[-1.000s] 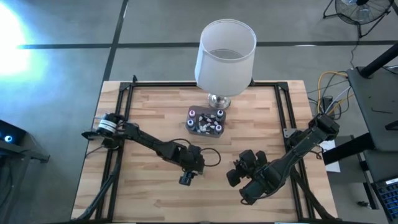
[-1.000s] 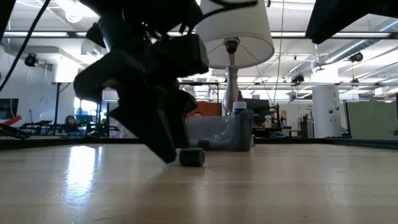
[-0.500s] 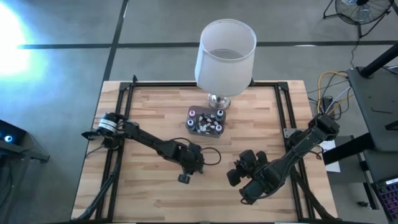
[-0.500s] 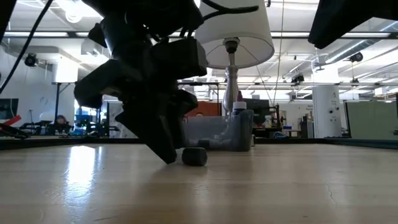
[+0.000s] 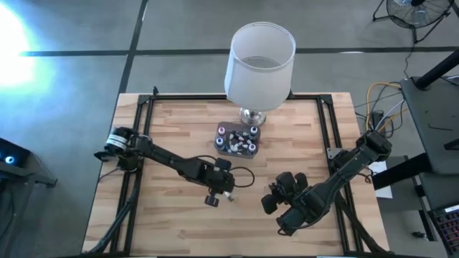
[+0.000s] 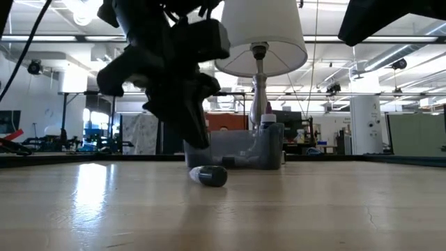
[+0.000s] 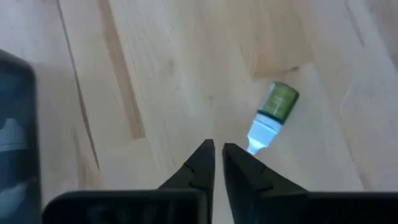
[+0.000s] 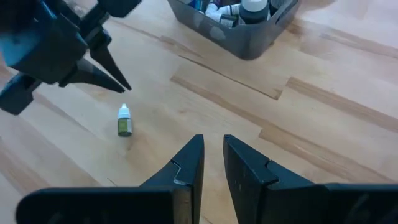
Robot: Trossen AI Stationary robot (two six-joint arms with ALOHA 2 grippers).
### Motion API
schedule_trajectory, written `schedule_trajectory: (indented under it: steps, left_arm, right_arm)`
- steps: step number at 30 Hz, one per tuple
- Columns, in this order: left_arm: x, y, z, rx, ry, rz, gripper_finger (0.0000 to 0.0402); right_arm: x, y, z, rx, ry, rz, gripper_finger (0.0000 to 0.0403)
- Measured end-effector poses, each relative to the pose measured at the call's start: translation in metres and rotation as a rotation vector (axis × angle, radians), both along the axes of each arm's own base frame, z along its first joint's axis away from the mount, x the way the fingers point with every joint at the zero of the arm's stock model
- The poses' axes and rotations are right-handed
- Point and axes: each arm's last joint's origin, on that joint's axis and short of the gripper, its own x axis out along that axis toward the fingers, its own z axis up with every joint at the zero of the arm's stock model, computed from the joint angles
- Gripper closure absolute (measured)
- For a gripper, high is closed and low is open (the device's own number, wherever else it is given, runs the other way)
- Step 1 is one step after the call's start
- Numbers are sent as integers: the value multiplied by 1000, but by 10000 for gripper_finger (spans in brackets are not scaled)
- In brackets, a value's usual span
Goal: Pick & Place food coloring
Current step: Put the small green food coloring bottle into the black bin
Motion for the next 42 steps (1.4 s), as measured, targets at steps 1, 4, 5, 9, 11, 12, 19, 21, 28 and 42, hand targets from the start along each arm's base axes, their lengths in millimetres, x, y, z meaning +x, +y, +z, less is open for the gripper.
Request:
schedule_trajectory:
  steps: [1,4,5,9,11,12,19,21,28,42]
  left_arm:
    - [0,0,-1,3,2,-4,386]
    - [0,-1,0,-19,-3,-13,362]
    - [0,-2,1,-35,-1,-25,353]
    - [2,-6,-4,-53,5,-45,310]
    - [3,-7,-7,-68,12,-67,290]
    - [3,-8,-9,-67,16,-84,283]
    - [5,-9,-18,-96,49,-187,271]
    - [5,-10,-18,-111,45,-214,270]
    - [11,-9,-24,-102,14,-222,270]
    - [12,-9,-37,-86,55,-218,288]
  right_arm:
    - [0,0,0,-1,2,2,346]
    - [0,0,0,3,5,5,346]
    - [-1,1,0,5,7,6,346]
    - [-1,1,0,9,12,9,346]
    - [-1,1,-1,12,18,12,346]
    - [-1,1,-1,13,22,14,346]
    - [-1,1,-1,21,26,13,346]
    - [-1,1,-1,25,23,7,346]
    - [0,1,-1,38,11,-16,346]
    - [-1,0,-1,60,-10,-52,346]
